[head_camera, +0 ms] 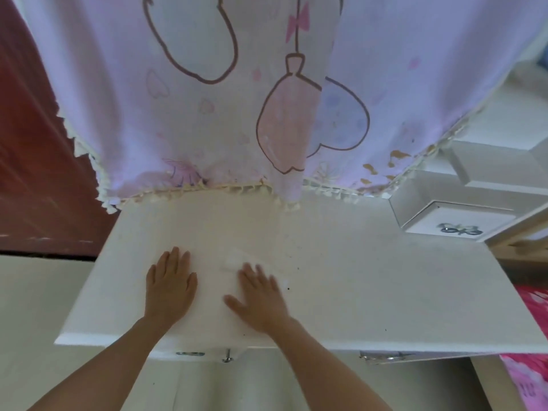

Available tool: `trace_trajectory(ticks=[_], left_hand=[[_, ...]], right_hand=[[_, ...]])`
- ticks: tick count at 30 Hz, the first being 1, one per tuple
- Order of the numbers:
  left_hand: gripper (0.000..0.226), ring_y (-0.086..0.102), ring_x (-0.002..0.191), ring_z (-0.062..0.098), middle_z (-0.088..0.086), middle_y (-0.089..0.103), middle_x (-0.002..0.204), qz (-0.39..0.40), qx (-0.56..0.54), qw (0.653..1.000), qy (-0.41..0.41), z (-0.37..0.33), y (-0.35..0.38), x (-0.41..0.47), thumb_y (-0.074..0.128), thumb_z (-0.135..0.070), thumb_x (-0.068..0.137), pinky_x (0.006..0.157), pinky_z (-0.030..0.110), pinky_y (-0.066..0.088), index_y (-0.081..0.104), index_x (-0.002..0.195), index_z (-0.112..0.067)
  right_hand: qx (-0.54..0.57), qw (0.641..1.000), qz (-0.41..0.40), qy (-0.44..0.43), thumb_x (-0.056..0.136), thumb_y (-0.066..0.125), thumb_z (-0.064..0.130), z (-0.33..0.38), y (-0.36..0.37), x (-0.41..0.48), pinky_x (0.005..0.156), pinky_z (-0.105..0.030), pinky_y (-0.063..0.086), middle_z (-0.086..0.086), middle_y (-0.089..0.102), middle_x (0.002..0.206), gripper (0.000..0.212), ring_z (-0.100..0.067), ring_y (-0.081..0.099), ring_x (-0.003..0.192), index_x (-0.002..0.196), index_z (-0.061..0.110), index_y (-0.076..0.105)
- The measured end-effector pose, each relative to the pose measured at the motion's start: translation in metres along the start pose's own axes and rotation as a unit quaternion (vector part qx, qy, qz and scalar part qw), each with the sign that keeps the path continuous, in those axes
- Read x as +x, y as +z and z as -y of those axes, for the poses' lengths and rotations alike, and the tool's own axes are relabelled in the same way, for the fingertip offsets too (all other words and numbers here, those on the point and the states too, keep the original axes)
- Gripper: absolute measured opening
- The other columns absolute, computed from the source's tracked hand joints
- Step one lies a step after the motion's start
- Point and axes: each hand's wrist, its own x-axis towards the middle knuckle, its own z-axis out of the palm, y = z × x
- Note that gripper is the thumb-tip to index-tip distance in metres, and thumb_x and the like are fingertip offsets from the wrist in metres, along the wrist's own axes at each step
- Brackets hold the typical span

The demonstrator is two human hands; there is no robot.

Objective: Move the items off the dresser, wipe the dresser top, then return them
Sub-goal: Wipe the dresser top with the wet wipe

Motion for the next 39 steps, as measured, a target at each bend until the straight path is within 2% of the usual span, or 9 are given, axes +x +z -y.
trace_trajectory(ticks=[4, 9, 16, 24, 28, 32, 35, 36, 39], left_hand=[[0.056, 0.057, 0.105, 0.048, 0.031, 0.057, 0.118, -0.012, 0.044, 0.999, 0.004, 0.007, 0.004, -0.002, 0.029, -0.030, 0.082, 0.079, 0.060, 0.048, 0.060, 0.111, 0.007], [0.055, 0.056, 0.101, 0.053, 0.034, 0.057, 0.114, -0.060, 0.072, 0.995, -0.019, -0.029, 0.020, -0.010, 0.030, -0.030, 0.081, 0.073, 0.061, 0.049, 0.059, 0.111, 0.006], [0.053, 0.056, 0.102, 0.052, 0.032, 0.058, 0.115, -0.087, 0.054, 0.994, -0.039, -0.208, 0.080, -0.035, 0.032, -0.030, 0.080, 0.077, 0.061, 0.047, 0.060, 0.110, 0.003], [0.053, 0.063, 0.102, 0.038, 0.019, 0.063, 0.116, -0.018, 0.113, 0.990, 0.077, -0.375, 0.121, -0.034, 0.034, -0.035, 0.078, 0.074, 0.049, 0.053, 0.062, 0.112, -0.006], [0.051, 0.063, 0.103, 0.037, 0.019, 0.063, 0.116, -0.001, 0.113, 0.990, 0.082, -0.388, 0.134, -0.055, 0.033, -0.035, 0.081, 0.075, 0.047, 0.053, 0.061, 0.113, -0.006], [0.060, 0.060, 0.106, 0.036, 0.019, 0.062, 0.117, 0.014, 0.102, 0.994, 0.045, -0.364, 0.141, -0.089, 0.010, -0.040, 0.097, 0.080, 0.047, 0.053, 0.058, 0.115, -0.008], [0.058, 0.048, 0.114, 0.032, 0.019, 0.061, 0.121, 0.012, 0.096, 0.995, 0.004, -0.335, 0.131, -0.116, 0.005, -0.045, 0.097, 0.082, 0.048, 0.051, 0.046, 0.121, -0.012], [0.057, 0.045, 0.115, 0.031, 0.019, 0.060, 0.121, 0.016, 0.101, 0.995, -0.015, -0.324, 0.127, -0.126, 0.005, -0.045, 0.097, 0.082, 0.049, 0.051, 0.045, 0.121, -0.012], [0.062, 0.050, 0.113, 0.033, 0.019, 0.061, 0.120, 0.001, 0.137, 0.986, -0.097, -0.290, 0.108, -0.166, 0.002, -0.045, 0.096, 0.078, 0.049, 0.052, 0.047, 0.121, -0.011]], right_hand=[[-0.020, 0.998, 0.008, -0.060, 0.095, 0.024, 0.052, -0.011, -0.014, 0.028, 0.115, -0.038, -0.003, 0.002, -0.007, 0.156, 0.066, -0.015, -0.009, 0.143, 0.147, 0.015, 0.006], [0.020, 0.998, -0.065, 0.015, 0.096, 0.024, 0.049, -0.114, -0.046, 0.035, 0.115, -0.038, -0.002, 0.003, -0.004, 0.156, 0.061, -0.014, -0.006, 0.143, 0.147, 0.020, 0.008], [0.034, 0.988, -0.103, 0.109, 0.096, 0.024, 0.047, -0.319, -0.075, -0.046, 0.115, -0.035, -0.002, 0.005, -0.008, 0.156, 0.060, -0.013, -0.008, 0.143, 0.146, 0.022, 0.003], [0.057, 0.952, -0.167, 0.250, 0.096, 0.035, 0.039, -0.531, -0.100, -0.151, 0.115, -0.041, 0.014, -0.011, 0.007, 0.155, 0.062, -0.029, 0.009, 0.142, 0.144, 0.007, 0.015], [0.064, 0.953, -0.188, 0.227, 0.095, 0.033, 0.043, -0.533, -0.079, -0.180, 0.113, -0.043, 0.018, -0.014, 0.013, 0.154, 0.066, -0.032, 0.015, 0.141, 0.143, 0.001, 0.018], [0.014, 0.979, -0.183, 0.087, 0.093, 0.005, 0.059, -0.476, -0.033, -0.191, 0.089, -0.054, 0.045, -0.021, 0.046, 0.136, 0.080, -0.036, 0.043, 0.125, 0.131, -0.003, 0.039], [-0.032, 0.986, -0.163, -0.027, 0.091, 0.003, 0.060, -0.403, -0.002, -0.183, 0.111, -0.034, 0.013, -0.006, 0.011, 0.155, 0.074, -0.018, -0.003, 0.143, 0.141, 0.008, 0.019], [-0.051, 0.985, -0.154, -0.061, 0.091, 0.002, 0.059, -0.380, 0.004, -0.177, 0.110, -0.033, 0.008, -0.005, 0.010, 0.154, 0.074, -0.018, -0.005, 0.142, 0.138, 0.006, 0.024], [-0.114, 0.974, -0.138, -0.141, 0.090, 0.015, 0.057, -0.323, 0.012, -0.163, 0.107, -0.033, 0.012, -0.005, 0.049, 0.136, 0.066, -0.023, 0.024, 0.134, 0.125, 0.007, 0.041]])
